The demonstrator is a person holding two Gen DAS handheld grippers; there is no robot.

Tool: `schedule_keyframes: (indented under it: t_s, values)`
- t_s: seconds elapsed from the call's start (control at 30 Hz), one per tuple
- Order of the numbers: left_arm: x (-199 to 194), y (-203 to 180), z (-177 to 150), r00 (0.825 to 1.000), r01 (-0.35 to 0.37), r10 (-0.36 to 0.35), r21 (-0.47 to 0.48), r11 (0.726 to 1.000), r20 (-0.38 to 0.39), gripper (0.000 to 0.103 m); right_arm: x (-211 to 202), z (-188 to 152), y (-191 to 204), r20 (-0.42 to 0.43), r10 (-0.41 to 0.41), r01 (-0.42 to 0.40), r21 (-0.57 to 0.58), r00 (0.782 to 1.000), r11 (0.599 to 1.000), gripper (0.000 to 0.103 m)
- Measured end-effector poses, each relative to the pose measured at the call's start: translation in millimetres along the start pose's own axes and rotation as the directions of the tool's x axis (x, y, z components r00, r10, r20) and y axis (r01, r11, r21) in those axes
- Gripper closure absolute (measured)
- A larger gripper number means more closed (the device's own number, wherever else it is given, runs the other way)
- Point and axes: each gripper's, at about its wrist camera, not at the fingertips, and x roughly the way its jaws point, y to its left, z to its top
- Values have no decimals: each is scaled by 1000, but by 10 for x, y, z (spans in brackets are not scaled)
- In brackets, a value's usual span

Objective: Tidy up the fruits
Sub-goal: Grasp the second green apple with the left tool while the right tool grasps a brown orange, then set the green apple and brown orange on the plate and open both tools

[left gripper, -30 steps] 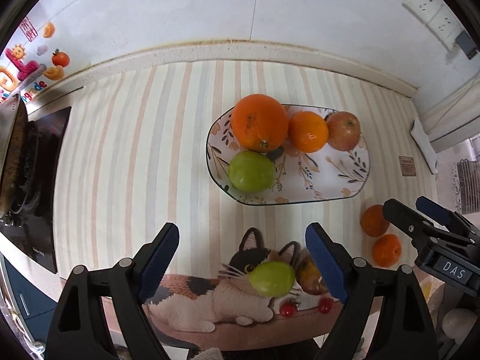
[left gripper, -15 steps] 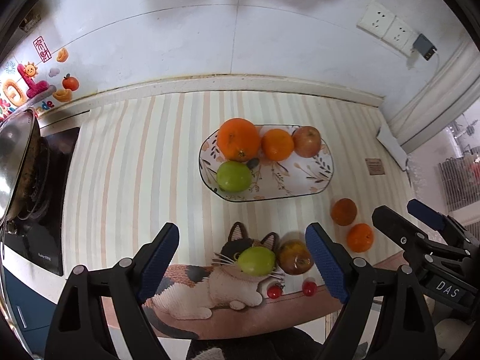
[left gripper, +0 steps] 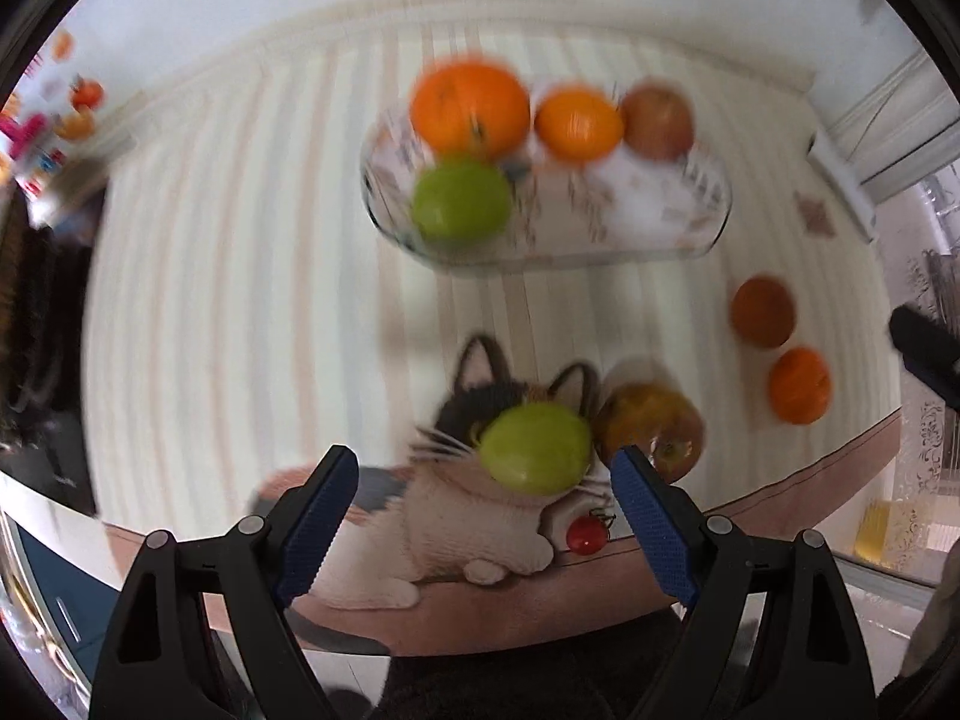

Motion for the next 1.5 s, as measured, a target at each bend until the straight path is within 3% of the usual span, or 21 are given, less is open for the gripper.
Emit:
schedule_keyframes:
  t_s: [0.2, 0.37, 0.47, 0.53, 0.7, 0.97, 1.17, 1.33, 1.5]
  values:
    - [481, -45, 15, 993, 49, -55, -62, 997, -106, 17, 405, 220, -322, -73, 24, -22, 25, 997, 999, 8]
    - [688, -83, 4, 988, 38, -50, -85, 996, -145, 17, 816, 394, -452, -151, 12, -10, 12, 988, 1000, 8]
    - [705, -91, 0, 990, 48, -59, -88, 995, -126, 30, 1032, 438, -454, -193, 4, -5, -5, 981, 1000, 11]
    - [668, -115, 7, 993, 64, -72, -86, 994, -98, 45, 1170, 451, -442, -222, -8, 4, -20, 975, 1000, 12]
    - [632, -215, 68, 998, 25, -27, -43, 999, -61, 46, 1414, 450, -370, -271, -43, 26, -67, 962, 997, 18]
    - [656, -302, 186, 998, 8, -10, -26, 1000, -69, 45, 1548, 393, -313, -285, -51, 24, -99, 957, 995, 44]
    - [631, -261, 157, 998, -48, 47, -20, 999, -53, 45, 1597, 289, -202, -309, -26, -8, -109, 951, 994, 44]
    - [654, -41, 215, 995, 35, -43, -89, 995, -89, 43, 1619, 200, -108, -303, -31, -3, -110, 952, 994, 44]
    - [686, -12, 321, 994, 34, -44, -94, 995, -99, 44, 1643, 277, -102, -314, -34, -1, -110, 949, 994, 44]
